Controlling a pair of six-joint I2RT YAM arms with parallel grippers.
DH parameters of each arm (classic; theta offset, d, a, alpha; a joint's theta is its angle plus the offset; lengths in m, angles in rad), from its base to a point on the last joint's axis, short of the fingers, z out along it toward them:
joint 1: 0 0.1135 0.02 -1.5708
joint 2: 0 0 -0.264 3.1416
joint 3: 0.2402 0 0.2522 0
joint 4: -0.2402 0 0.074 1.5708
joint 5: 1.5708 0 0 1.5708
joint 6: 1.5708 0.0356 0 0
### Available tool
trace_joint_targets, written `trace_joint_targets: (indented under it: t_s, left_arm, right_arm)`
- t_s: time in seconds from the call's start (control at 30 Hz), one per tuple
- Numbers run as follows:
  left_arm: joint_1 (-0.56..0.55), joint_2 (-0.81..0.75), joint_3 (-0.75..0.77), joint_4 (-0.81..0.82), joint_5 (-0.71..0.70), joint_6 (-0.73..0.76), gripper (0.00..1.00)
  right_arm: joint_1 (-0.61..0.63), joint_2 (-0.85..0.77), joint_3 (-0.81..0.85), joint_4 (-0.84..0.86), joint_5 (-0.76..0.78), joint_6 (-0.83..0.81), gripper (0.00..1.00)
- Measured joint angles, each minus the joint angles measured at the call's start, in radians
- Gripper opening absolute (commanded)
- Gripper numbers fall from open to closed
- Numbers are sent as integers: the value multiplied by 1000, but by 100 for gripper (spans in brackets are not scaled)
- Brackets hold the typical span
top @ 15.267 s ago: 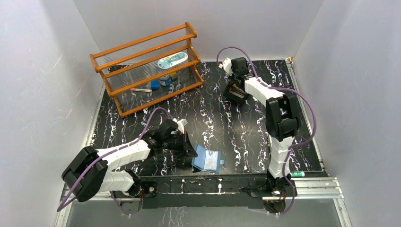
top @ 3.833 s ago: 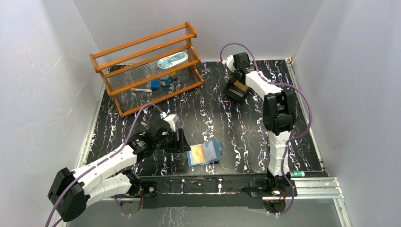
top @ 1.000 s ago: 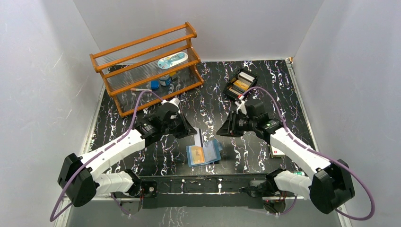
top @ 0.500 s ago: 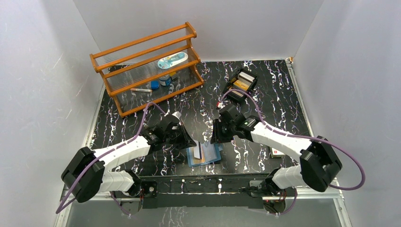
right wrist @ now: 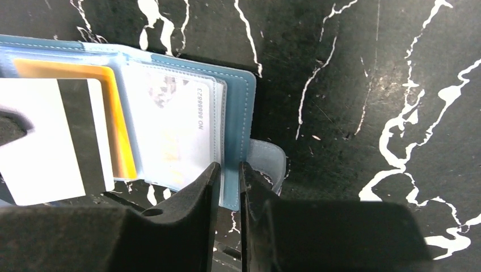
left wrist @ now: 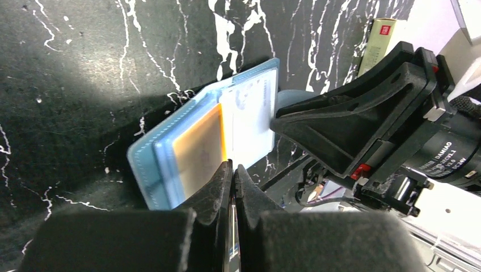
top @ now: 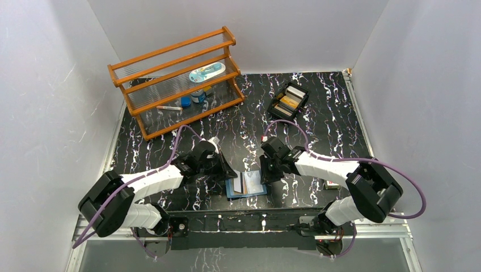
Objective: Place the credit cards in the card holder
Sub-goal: Insert the credit card into the card holder.
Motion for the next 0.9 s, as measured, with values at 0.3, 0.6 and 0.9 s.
trace_joint_targets:
  t_s: [0.3, 0.6, 0.9]
  left_arm:
    - [0, 31, -41, 77, 2, 2, 0]
    - [0, 80, -60, 150, 10, -27, 0]
    - [0, 79, -66, 170, 7, -35, 0]
  right_arm:
    - [0, -19, -56, 63, 5, 31, 23]
    - [0, -50, -98, 113, 6, 70, 22]
    - [0, -66, -119, 137, 6, 90, 22]
